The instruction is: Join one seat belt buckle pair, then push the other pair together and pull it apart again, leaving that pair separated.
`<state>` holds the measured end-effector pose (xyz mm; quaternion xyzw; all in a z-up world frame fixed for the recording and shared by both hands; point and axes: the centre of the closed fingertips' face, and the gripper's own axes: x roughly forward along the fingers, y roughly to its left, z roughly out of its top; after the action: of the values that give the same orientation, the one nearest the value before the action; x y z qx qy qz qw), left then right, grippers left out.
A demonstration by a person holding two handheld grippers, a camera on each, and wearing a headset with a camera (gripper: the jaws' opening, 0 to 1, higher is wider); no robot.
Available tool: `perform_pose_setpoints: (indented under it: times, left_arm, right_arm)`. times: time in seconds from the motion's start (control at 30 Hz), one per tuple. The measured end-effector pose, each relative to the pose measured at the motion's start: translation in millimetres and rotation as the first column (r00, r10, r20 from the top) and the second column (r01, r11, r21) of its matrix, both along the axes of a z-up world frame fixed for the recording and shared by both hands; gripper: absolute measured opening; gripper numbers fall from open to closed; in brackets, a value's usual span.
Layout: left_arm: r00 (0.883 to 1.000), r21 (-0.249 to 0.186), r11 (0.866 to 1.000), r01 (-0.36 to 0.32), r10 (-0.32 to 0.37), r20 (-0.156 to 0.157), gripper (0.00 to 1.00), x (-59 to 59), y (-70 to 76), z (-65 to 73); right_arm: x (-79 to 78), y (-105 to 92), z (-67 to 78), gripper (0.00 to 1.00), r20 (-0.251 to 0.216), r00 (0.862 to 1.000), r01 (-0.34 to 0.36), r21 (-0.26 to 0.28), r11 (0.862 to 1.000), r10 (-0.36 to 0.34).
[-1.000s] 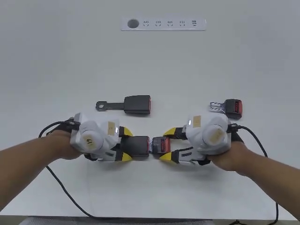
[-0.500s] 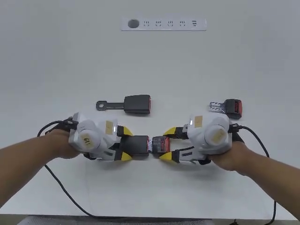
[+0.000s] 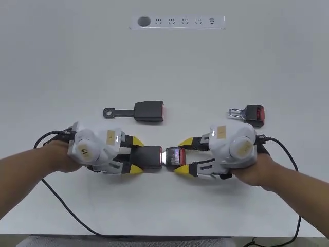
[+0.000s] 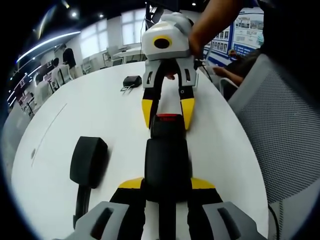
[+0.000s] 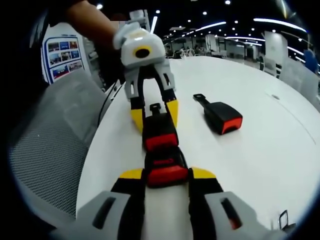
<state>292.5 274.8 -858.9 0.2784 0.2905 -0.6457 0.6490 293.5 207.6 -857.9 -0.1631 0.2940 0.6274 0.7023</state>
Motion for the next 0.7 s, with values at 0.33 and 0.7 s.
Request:
perform_pose_setpoints:
  times: [0.33,0.7]
  left_arm:
    - [1.0,-0.044,0.999,0.014,-0.014,-0.003,0.32,-2.5,-1.6,1.8]
    - [1.0,-0.068,0.997,0.031,-0.031,-0.001,0.32,-4.7,-3.4,3.4]
  right_arm:
    - [-1.2,-2.1,1.0,0.32,0.039,0.999,0.003,0.022,1.0,-0.004]
    - [-3.1,-4.3,1.9,0.31,0.021,1.0,0.003,0.044,0.999,-0.004]
